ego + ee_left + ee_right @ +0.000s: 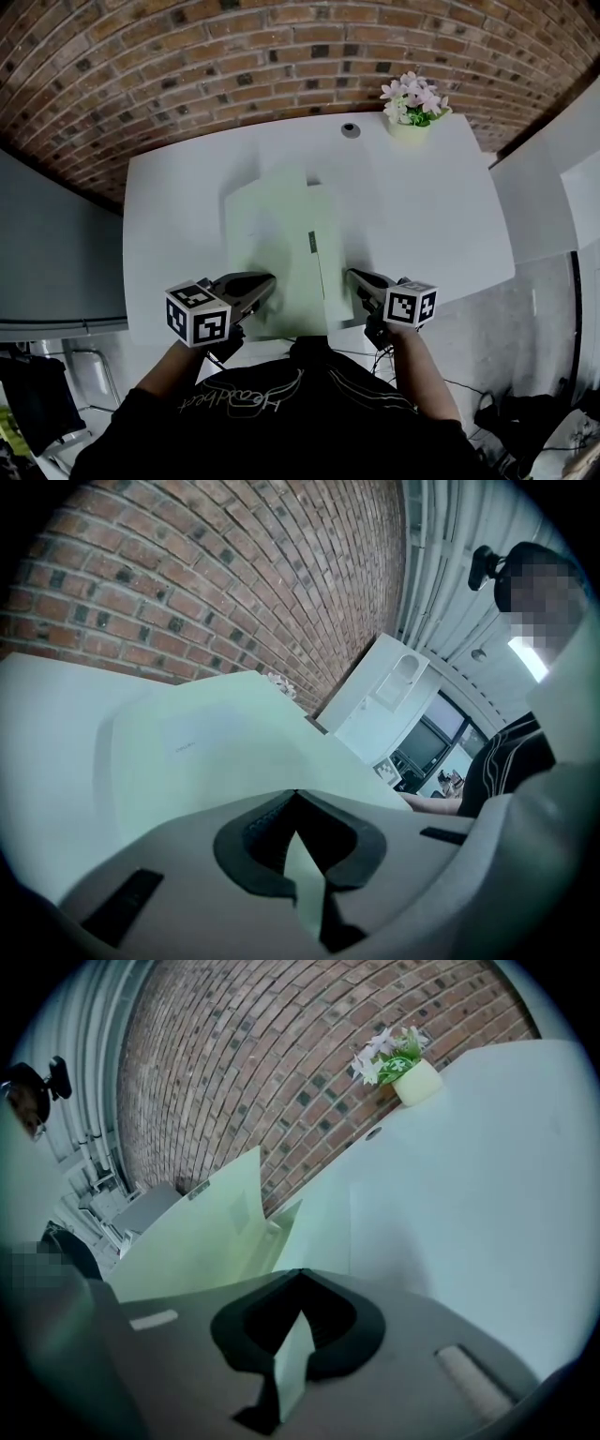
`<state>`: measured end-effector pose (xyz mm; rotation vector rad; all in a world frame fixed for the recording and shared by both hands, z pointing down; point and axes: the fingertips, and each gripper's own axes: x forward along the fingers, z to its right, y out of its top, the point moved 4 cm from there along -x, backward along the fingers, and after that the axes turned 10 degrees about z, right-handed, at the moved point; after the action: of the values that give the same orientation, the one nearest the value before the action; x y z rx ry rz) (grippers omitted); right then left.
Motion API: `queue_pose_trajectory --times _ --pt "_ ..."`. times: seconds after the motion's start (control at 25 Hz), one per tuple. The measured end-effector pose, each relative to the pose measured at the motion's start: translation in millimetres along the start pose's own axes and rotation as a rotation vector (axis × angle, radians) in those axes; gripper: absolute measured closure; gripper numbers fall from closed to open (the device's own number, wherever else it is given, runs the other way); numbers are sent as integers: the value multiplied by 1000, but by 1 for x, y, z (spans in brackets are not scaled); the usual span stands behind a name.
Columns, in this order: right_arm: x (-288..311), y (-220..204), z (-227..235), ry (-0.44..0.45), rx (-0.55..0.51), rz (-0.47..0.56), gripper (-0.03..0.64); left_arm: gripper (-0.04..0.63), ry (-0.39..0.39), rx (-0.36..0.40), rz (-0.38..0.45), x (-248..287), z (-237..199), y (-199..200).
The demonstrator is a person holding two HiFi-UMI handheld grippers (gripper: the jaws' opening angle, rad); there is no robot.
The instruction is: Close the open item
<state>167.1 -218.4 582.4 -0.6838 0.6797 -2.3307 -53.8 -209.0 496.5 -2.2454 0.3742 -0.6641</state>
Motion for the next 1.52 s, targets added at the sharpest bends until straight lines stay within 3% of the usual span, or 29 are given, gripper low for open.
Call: queue_pose_trajectory --times 0.6,1.52 --pt "4 -7 -14 44 17 -7 614 594 9 -10 -85 24 -9 -18" --pt "1 -11 -10 29 44 13 614 594 94 8 -182 48 -27 -34"
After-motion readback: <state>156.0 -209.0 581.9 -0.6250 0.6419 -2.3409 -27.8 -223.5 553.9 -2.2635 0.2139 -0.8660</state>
